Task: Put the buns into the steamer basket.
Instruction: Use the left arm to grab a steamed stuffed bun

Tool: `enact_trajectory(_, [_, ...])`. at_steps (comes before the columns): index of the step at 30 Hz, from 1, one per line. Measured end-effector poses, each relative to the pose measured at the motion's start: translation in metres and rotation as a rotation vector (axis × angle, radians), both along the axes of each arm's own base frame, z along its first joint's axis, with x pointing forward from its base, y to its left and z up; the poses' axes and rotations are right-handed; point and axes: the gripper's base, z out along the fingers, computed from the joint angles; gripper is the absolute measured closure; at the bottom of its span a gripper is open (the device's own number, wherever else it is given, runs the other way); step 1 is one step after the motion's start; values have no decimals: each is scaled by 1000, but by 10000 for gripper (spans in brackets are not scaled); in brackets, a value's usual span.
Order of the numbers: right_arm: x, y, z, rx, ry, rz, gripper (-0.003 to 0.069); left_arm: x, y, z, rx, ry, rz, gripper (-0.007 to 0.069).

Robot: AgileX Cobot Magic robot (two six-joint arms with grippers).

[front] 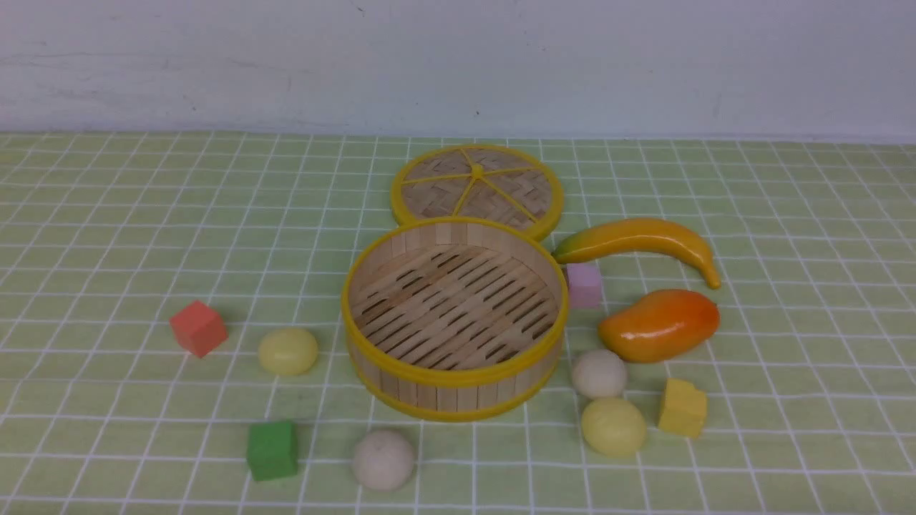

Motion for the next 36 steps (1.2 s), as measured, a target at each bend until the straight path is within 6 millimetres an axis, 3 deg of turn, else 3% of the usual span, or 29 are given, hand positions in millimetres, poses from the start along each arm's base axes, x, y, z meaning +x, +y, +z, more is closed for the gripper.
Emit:
enact_trajectory(24, [0, 0, 0, 0, 0, 0, 418, 0, 0, 1, 8, -18, 2, 386])
enact_trajectory(30, [0, 0, 0, 0, 0, 0, 418, 2, -2, 10, -120, -93, 5, 386])
enact_trajectory(36, [0, 0, 0, 0, 0, 0, 418, 3, -2, 23, -409, -192, 38, 386])
